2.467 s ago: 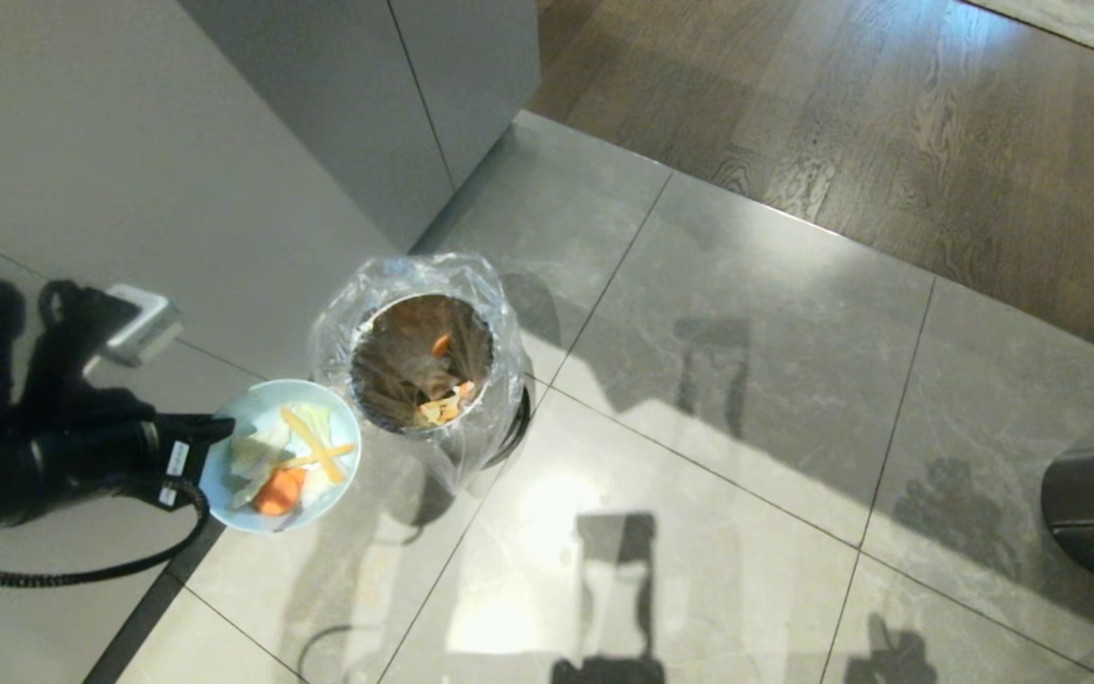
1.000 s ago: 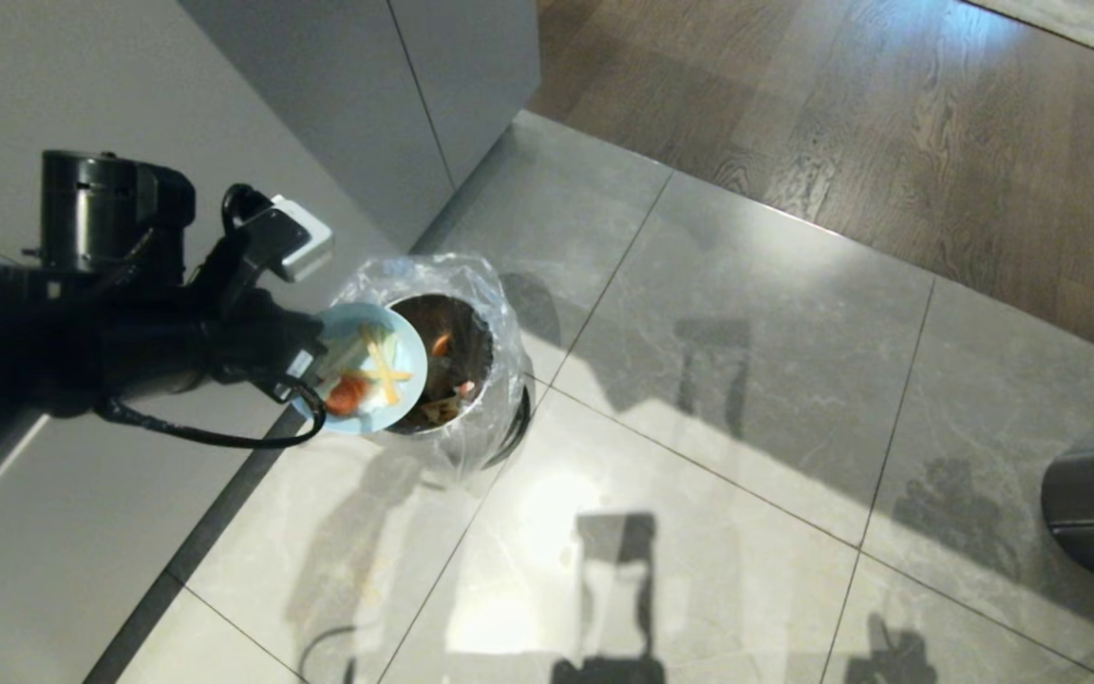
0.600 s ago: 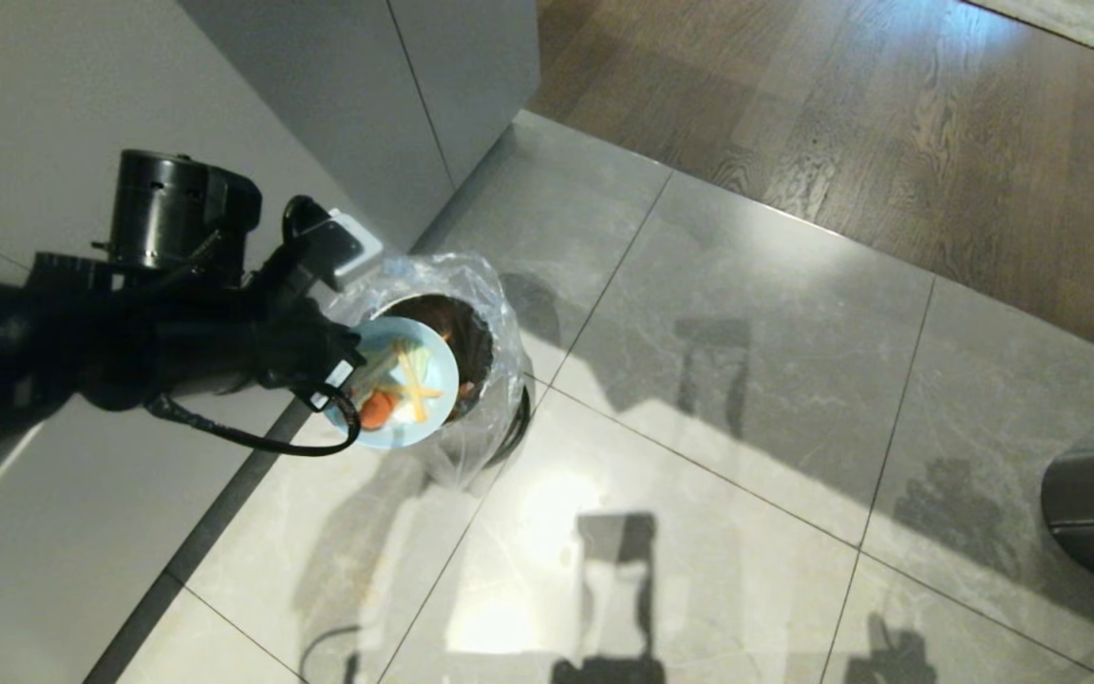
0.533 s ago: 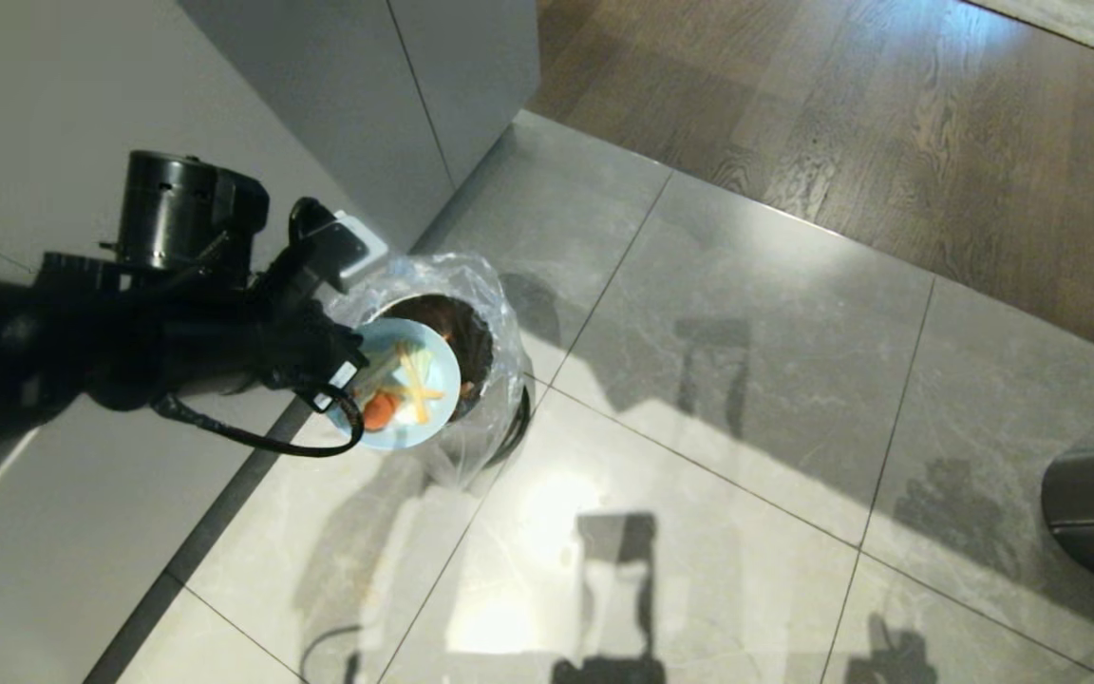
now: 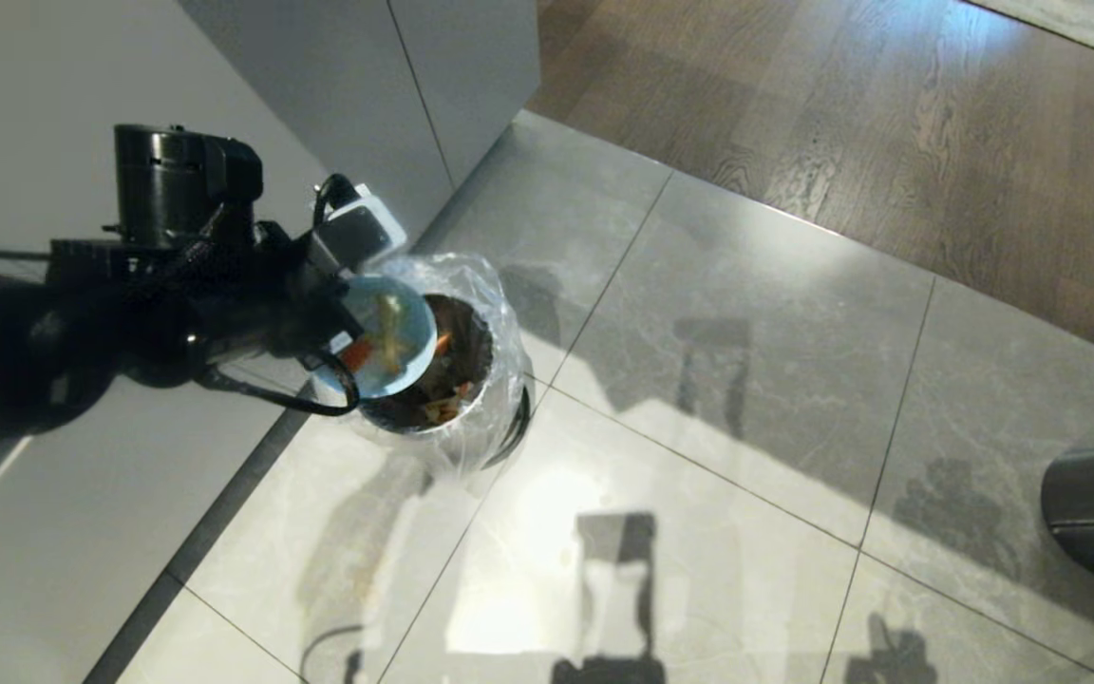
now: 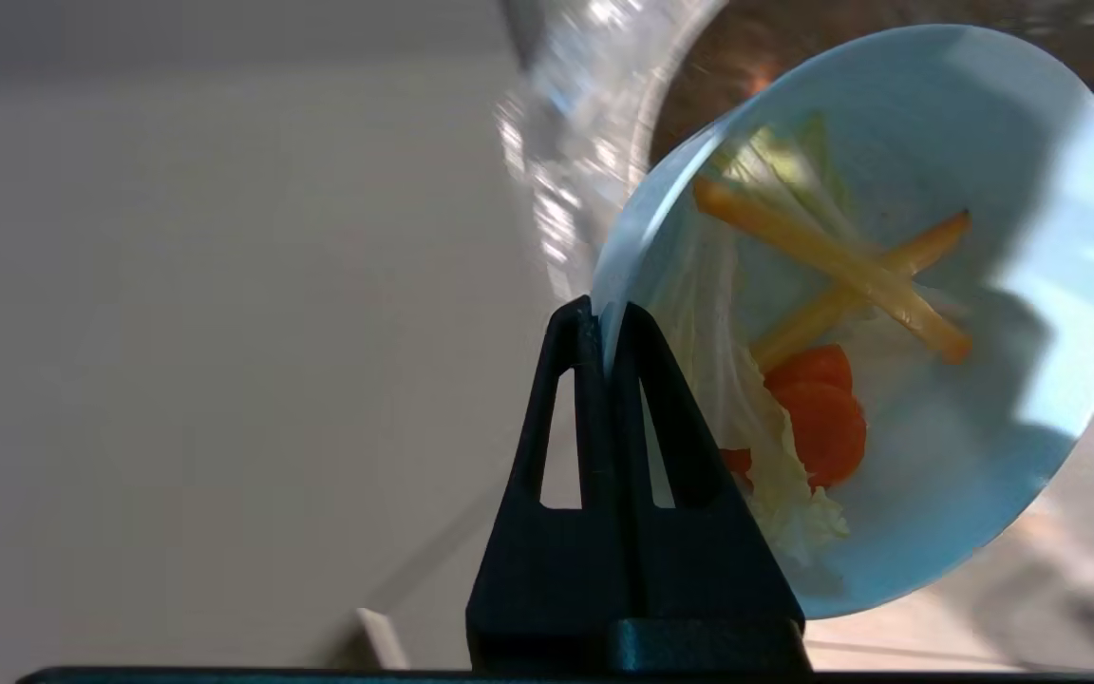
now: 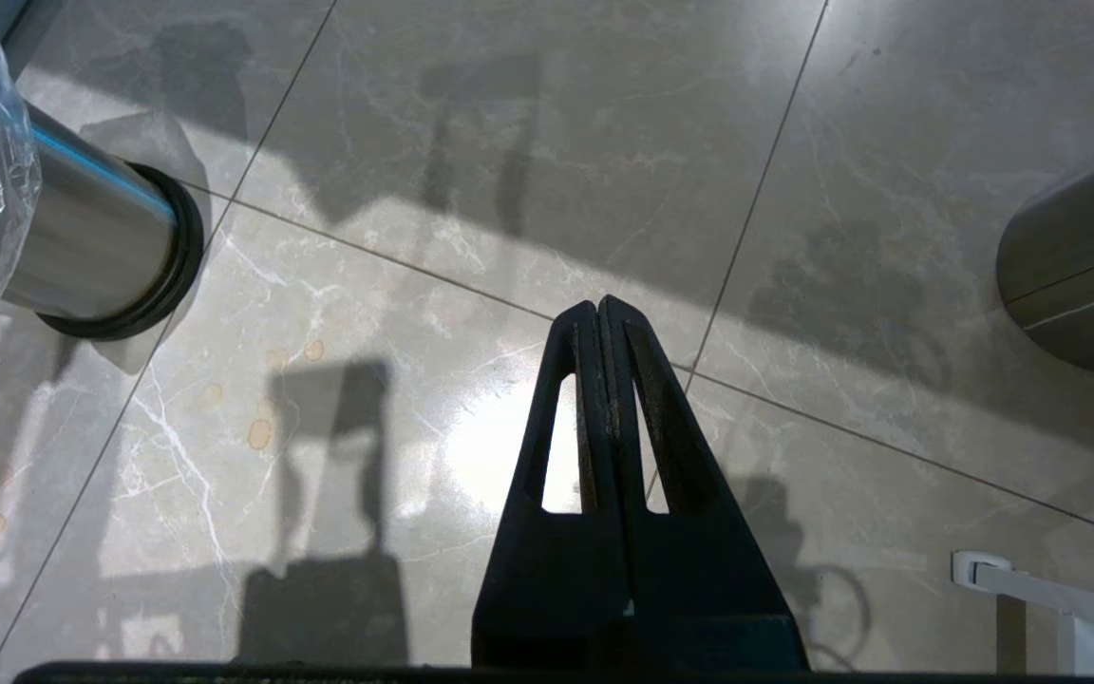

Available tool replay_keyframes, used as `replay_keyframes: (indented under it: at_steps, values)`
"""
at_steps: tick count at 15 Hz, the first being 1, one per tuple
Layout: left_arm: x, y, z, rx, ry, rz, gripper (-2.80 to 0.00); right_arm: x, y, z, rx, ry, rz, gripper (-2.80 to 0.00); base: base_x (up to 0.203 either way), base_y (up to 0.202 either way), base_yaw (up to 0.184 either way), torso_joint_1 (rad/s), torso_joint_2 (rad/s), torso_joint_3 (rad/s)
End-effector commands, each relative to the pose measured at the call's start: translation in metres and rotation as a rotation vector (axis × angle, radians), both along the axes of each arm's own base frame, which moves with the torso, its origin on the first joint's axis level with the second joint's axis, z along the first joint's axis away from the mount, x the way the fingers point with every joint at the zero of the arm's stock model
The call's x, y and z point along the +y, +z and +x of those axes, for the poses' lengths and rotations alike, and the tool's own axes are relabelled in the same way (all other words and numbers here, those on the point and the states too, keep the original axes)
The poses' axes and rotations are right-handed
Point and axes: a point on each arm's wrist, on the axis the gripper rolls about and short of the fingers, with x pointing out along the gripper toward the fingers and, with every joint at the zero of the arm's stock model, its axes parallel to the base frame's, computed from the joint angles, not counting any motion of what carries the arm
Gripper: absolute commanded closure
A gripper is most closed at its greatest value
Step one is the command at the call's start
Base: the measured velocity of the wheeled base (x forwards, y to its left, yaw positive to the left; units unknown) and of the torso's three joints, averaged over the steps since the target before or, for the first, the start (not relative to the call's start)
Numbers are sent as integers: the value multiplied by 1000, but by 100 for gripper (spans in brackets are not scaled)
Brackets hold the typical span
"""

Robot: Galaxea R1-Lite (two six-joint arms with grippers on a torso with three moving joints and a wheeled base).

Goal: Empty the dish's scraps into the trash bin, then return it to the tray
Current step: Pour the leftover food from the bowl into the trash can

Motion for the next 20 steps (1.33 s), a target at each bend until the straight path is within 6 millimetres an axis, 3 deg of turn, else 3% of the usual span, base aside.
replay_keyframes:
  at_steps: [1,10,16,20]
  values:
    - [-2,4,4,-56,-45,146,0,0,0,0,-1,0,1,0,0,0,0,0,0,0]
    - [-21,-12,11,-90,-167,361,0,0,0,0,-1,0,1,0,0,0,0,0,0,0]
    - [-24,-33,32,-88,-177,370,0,0,0,0,0,0,1,0,0,0,0,0,0,0]
    - [-11,-32,53,-224,-189,427,0,0,0,0,-1,0,1,0,0,0,0,0,0,0]
